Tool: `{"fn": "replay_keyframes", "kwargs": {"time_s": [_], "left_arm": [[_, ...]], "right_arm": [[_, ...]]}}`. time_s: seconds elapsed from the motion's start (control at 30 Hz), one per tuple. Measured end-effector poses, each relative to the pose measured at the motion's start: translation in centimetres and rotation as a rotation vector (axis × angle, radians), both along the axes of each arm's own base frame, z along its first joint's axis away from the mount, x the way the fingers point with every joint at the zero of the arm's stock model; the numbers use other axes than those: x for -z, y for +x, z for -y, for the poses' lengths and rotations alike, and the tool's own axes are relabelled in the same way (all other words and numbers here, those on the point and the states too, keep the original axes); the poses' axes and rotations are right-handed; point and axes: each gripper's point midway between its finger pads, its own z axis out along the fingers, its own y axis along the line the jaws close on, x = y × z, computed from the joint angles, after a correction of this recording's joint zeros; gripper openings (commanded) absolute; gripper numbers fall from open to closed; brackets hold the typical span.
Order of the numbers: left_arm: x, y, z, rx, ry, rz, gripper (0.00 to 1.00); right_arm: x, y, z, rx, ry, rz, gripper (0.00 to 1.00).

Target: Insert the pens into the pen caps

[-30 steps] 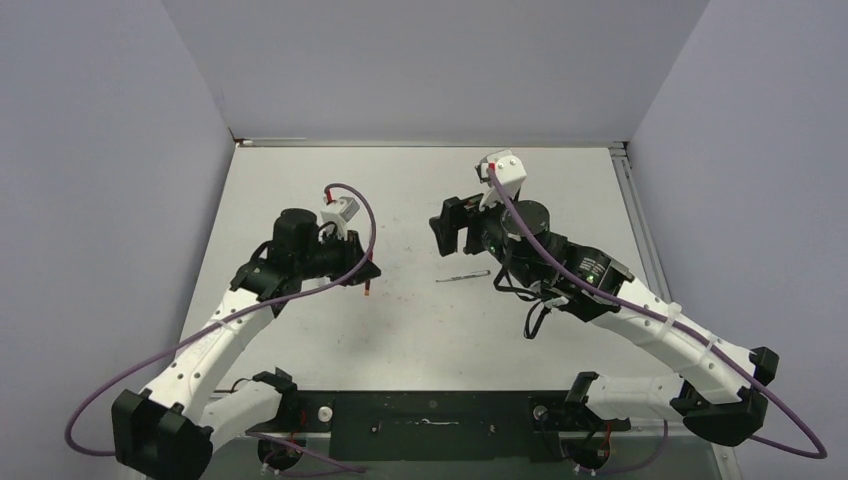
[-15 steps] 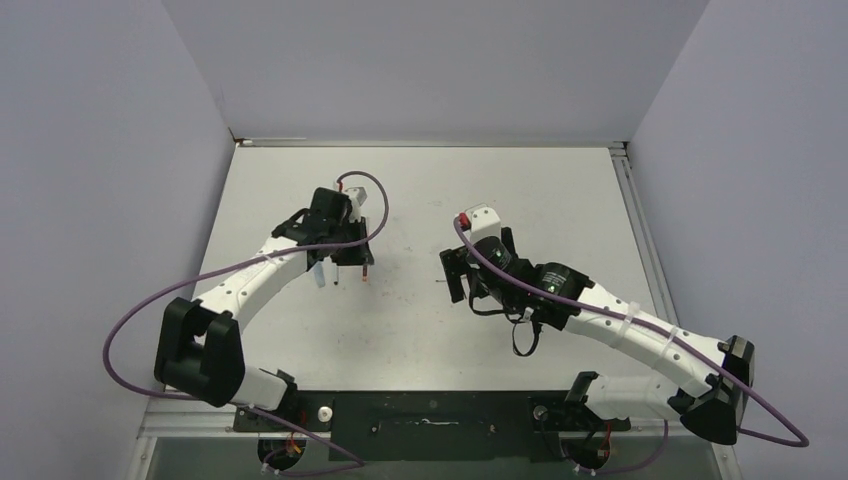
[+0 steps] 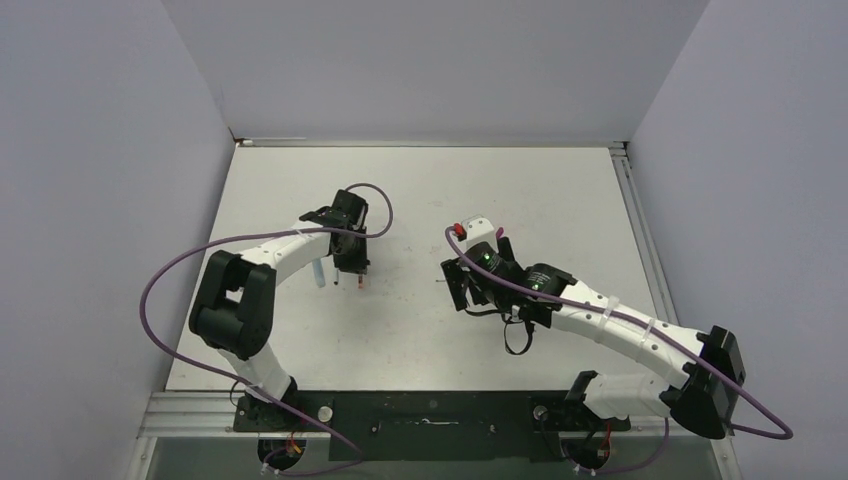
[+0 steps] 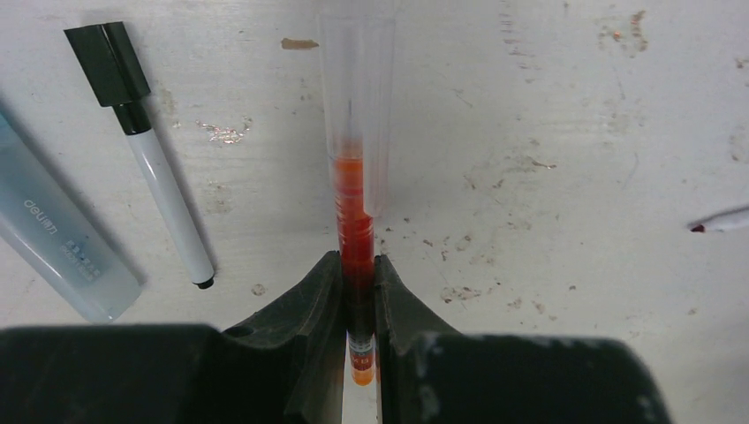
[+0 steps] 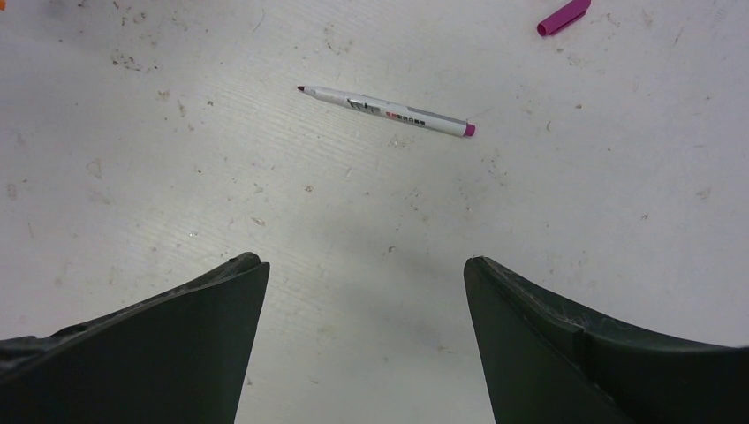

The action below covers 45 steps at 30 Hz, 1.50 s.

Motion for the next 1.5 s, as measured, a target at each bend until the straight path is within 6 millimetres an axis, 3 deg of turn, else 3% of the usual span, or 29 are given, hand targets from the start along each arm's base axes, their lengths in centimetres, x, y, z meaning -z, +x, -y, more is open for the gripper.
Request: {"fn": "replay_keyframes", "kwargs": {"time_s": [0.23, 0.63, 0.8, 1.03, 1.13, 1.5], "left_arm": [[2.1, 0.0, -1.1, -0.053, 0.069, -0.043, 0.28], [2.3, 0.2, -1.8, -0.075, 0.109, -0.035, 0.41], [-0.7, 0.4, -1.8, -0.056, 0.090, 0.025, 0.46], [-9.1, 0.3, -1.1, 0.005, -0.023, 0.240, 0.50], [-11.1, -1.0, -0.8, 0.042, -0.080, 0.294, 0.50], [-9.9, -6.8, -1.1, 0.139, -0.170, 0.297, 0.53]], "right_arm": [[1.9, 1.1, 0.6, 0.007, -0.045, -0.043, 0.84], [5.3, 2.5, 0.8, -0.032, -0.112, -0.145, 0.84], [6.6, 3.9, 0.4, -0.046, -0.141, -0.178, 0.83], [8.3, 6.1, -0.6, -0.112, -0.188, -0.202, 0.84], [9.0, 6.4, -1.1, -0.163, -0.199, -0.222, 0.84], [11.1, 10.0, -3.2, -0.316, -0.215, -0.277, 0.80]]}}
